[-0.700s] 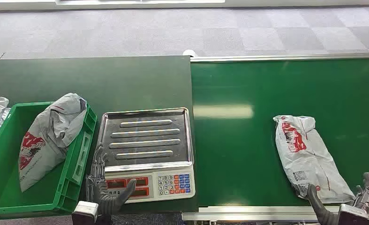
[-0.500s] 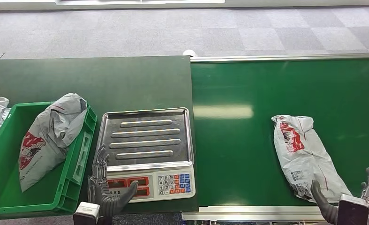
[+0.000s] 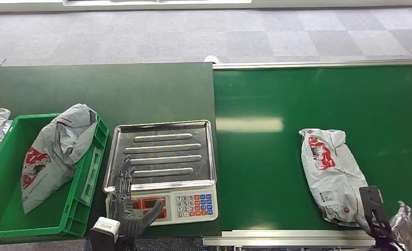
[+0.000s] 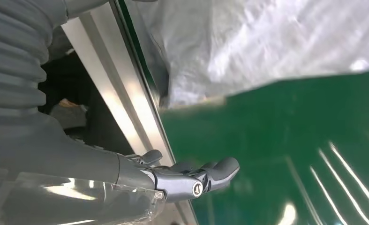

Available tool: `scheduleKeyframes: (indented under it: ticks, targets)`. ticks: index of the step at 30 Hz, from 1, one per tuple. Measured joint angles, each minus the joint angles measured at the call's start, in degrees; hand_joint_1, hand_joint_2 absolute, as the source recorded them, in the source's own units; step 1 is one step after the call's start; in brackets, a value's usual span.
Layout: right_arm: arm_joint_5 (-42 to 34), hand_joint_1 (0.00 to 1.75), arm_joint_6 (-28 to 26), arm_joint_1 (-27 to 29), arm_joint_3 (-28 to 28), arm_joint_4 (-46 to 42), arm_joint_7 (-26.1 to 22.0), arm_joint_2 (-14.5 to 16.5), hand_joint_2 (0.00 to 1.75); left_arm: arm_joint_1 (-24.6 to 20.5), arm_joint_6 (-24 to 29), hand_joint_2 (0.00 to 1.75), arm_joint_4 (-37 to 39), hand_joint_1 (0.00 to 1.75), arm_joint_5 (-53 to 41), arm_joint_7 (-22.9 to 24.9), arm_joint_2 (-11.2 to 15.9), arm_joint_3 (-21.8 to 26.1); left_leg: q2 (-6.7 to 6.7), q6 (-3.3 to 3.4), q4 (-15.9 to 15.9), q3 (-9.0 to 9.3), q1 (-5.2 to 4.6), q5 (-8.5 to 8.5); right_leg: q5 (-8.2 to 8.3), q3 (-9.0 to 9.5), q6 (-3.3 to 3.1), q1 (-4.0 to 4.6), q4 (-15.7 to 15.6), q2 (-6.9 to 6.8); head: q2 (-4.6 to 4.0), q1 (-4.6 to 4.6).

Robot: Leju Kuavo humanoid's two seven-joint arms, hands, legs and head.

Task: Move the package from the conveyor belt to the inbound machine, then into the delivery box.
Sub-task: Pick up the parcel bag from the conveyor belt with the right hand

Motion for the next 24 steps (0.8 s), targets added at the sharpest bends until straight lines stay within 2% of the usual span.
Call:
scheduleKeyframes:
  ticks: [4, 5, 8, 9, 15, 24]
  targets:
    - [0.40, 0.02, 0.54, -1.43, 0.03, 5.27, 0.40, -0.91, 1.75, -0.20, -0.01, 1.75, 0.35, 0.00, -0.01, 0.02, -0.15, -0.25, 0.01, 0.00, 0.00, -0.01, 0.00, -0.01, -0.01, -0.01, 0.00, 0.01, 0.00, 0.01, 0.00, 0.00]
    - [0.50, 0.38, 0.94, -1.69, 0.04, 6.00, 0.53, -1.09, 1.75, -0.24, -0.01, 1.75, 0.40, 0.00, -0.01, 0.03, -0.16, -0.26, 0.03, 0.00, 0.00, -0.01, 0.00, -0.01, -0.01, -0.01, 0.00, 0.01, 0.00, 0.01, 0.00, 0.00]
    - [1.03, 1.65, 3.57, -2.83, 0.22, 8.04, 1.01, -1.57, 1.75, -0.44, -0.01, 1.75, 0.61, 0.00, 0.01, 0.04, -0.16, -0.31, 0.14, 0.03, 0.00, 0.07, 0.00, -0.05, -0.01, 0.06, 0.00, 0.01, -0.01, 0.05, 0.00, 0.01]
    - [1.22, 1.72, 4.58, -3.43, 0.40, 8.96, 0.99, -1.74, 1.75, -0.56, 0.03, 1.75, 0.72, 0.00, 0.04, 0.04, -0.16, -0.33, 0.20, 0.05, -0.01, 0.15, 0.00, -0.08, -0.02, 0.11, 0.00, 0.02, -0.03, 0.09, 0.00, 0.01]
    - [1.81, 1.75, 5.72, -7.01, 1.76, 13.99, -1.44, -2.46, 1.75, -0.73, 1.20, 1.75, 0.95, 0.00, 0.30, 0.08, -0.16, -0.43, 0.31, 0.20, 0.00, 0.50, 0.00, -0.20, -0.01, 0.54, 0.11, 0.01, -0.13, 0.20, 0.00, 0.04]
    - [-2.68, 1.75, 1.56, -8.92, 4.53, 14.46, -8.48, -1.79, 1.75, 0.23, 3.27, 1.75, 0.66, 0.00, 0.52, 0.34, -0.23, -0.38, 0.16, 0.25, 0.05, 0.42, 0.00, -0.04, 0.15, 0.51, 0.16, 0.01, -0.14, 0.10, 0.00, 0.01]
